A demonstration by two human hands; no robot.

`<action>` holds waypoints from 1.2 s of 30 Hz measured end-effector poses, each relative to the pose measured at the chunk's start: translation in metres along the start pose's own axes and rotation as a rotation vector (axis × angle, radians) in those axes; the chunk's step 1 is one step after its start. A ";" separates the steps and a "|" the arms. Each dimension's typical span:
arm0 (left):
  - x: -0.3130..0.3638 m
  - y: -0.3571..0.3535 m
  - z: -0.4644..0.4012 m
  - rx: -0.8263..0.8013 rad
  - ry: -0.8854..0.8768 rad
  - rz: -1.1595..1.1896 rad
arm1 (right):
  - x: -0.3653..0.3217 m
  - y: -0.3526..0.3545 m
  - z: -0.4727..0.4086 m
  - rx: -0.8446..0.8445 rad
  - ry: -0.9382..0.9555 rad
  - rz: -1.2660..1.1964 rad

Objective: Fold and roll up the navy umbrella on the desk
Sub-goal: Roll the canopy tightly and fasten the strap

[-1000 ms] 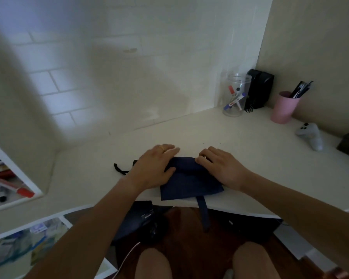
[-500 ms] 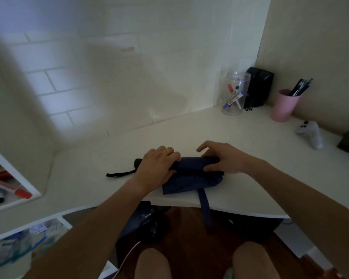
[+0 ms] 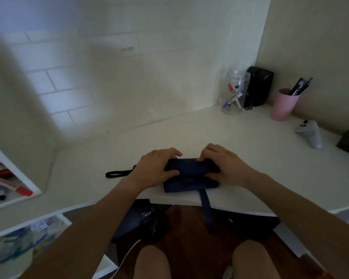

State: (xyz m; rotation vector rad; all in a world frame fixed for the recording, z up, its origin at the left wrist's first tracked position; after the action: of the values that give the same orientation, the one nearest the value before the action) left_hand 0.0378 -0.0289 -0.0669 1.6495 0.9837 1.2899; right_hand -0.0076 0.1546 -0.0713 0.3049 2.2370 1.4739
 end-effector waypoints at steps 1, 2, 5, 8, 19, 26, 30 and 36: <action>0.002 -0.001 0.003 0.035 -0.017 -0.030 | 0.004 0.001 0.001 -0.010 -0.048 -0.076; 0.004 -0.001 0.007 0.067 -0.040 -0.051 | 0.009 0.002 0.002 -0.010 -0.108 -0.160; 0.013 -0.001 0.015 0.146 -0.110 -0.094 | 0.015 -0.003 0.010 0.012 -0.216 -0.287; 0.020 -0.010 0.022 0.185 -0.206 -0.236 | 0.020 -0.010 0.024 0.060 -0.276 -0.396; 0.009 -0.021 0.037 0.096 -0.295 -0.258 | 0.029 -0.017 0.041 0.117 -0.317 -0.600; 0.007 -0.021 0.040 0.059 -0.295 -0.265 | 0.034 -0.009 0.028 -0.112 -0.370 -0.593; 0.010 -0.020 0.043 0.074 -0.306 -0.304 | 0.029 0.007 0.019 -0.051 -0.331 -0.366; 0.010 0.001 0.035 0.066 -0.109 0.084 | 0.018 0.010 0.033 0.113 -0.237 -0.271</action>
State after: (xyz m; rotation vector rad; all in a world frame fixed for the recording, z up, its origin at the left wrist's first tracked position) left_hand 0.0742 -0.0249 -0.0681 1.8087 0.9083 1.2190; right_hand -0.0085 0.1926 -0.0775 0.1907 2.0804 1.1134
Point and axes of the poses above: each hand's wrist, its own z-axis away from the middle knuckle, its own y-axis out of the back of the hand, x = y × z, the point moved 8 cm from there along -z, towards the middle knuckle, and after that the axes turned 6 degrees about y, right-handed, at the moved point
